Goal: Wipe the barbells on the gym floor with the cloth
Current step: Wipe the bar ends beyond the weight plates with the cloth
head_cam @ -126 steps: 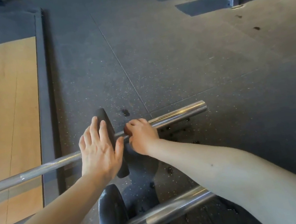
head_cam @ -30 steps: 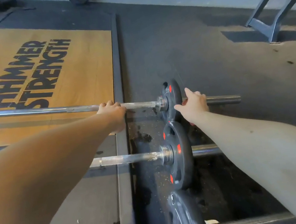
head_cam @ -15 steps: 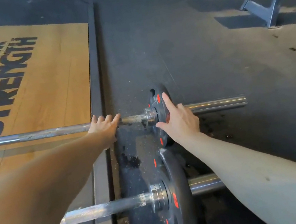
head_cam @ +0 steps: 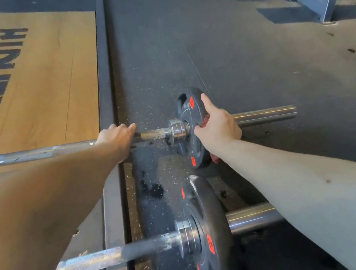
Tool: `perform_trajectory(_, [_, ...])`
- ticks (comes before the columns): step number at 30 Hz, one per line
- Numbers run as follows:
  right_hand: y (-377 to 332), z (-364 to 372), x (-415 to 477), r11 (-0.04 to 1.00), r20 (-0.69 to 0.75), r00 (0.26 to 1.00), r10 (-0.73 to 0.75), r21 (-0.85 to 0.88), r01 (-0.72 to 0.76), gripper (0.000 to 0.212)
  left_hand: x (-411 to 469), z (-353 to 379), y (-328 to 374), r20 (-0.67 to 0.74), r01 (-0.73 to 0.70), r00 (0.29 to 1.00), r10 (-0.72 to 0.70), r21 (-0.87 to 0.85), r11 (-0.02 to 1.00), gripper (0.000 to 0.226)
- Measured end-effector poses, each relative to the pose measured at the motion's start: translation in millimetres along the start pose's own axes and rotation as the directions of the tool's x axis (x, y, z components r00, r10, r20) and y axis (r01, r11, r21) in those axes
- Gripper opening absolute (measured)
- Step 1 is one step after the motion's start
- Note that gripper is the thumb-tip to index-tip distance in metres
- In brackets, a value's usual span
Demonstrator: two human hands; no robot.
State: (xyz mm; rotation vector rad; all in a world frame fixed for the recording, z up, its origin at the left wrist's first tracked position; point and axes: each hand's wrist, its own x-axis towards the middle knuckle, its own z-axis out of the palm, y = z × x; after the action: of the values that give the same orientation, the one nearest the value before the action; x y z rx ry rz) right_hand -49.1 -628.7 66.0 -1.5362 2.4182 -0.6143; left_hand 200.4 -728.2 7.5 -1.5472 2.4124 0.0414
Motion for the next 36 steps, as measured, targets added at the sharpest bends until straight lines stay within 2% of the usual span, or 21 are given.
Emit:
perform_trajectory(3, [14,-10,7,0.991,0.092,0.99,-0.111,0.087,0.103,0.087,4,-5,-5,0.023,-0.035,0.999,0.036,-0.033,0.999,0.045])
perform_trajectory(5, [22,-11,2,0.98,0.146,0.976,-0.16,0.142,0.139,0.092,4,-3,-9,0.008,-0.063,0.998,0.063,0.017,0.998,0.044])
perform_trajectory(7, [24,-9,-1,0.974,0.133,0.984,-0.122,0.205,0.093,0.094,4,-7,-10,0.033,-0.098,0.995,0.096,0.064,0.993,0.05])
perform_trajectory(10, [15,-6,-4,0.959,0.11,0.991,-0.07,0.28,0.037,0.095,-1,-10,-6,0.07,-0.092,0.994,0.083,0.137,0.986,0.07])
perform_trajectory(15, [7,7,-27,0.968,0.119,0.982,-0.147,0.219,0.119,0.102,-19,-12,-3,0.13,-0.053,0.991,0.04,0.1,0.994,0.074])
perform_trajectory(19, [24,7,-48,0.961,0.121,0.983,-0.135,0.259,0.1,0.104,-29,-11,0,0.152,-0.073,0.987,0.059,0.089,0.993,0.077])
perform_trajectory(24, [42,2,-59,0.941,0.097,0.993,-0.072,0.337,0.035,0.107,-32,-9,13,0.093,-0.05,0.995,0.047,0.035,0.998,0.061])
perform_trajectory(27, [34,-12,-47,0.961,0.125,0.989,-0.085,0.271,0.048,0.105,-32,-7,13,0.049,-0.058,0.997,0.058,0.003,0.998,0.051])
perform_trajectory(29, [32,-13,-38,0.97,0.171,0.982,-0.085,0.241,0.041,0.103,-33,-3,11,0.085,-0.046,0.995,0.047,-0.008,0.999,0.048])
perform_trajectory(32, [23,-9,-39,0.98,0.115,0.991,-0.067,0.197,0.043,0.102,-33,0,20,0.08,-0.029,0.996,0.026,0.036,0.999,0.059])
perform_trajectory(36, [4,-10,-25,0.985,0.113,0.994,-0.007,0.174,-0.012,0.1,-27,-15,20,0.155,-0.061,0.987,0.044,0.106,0.992,0.075])
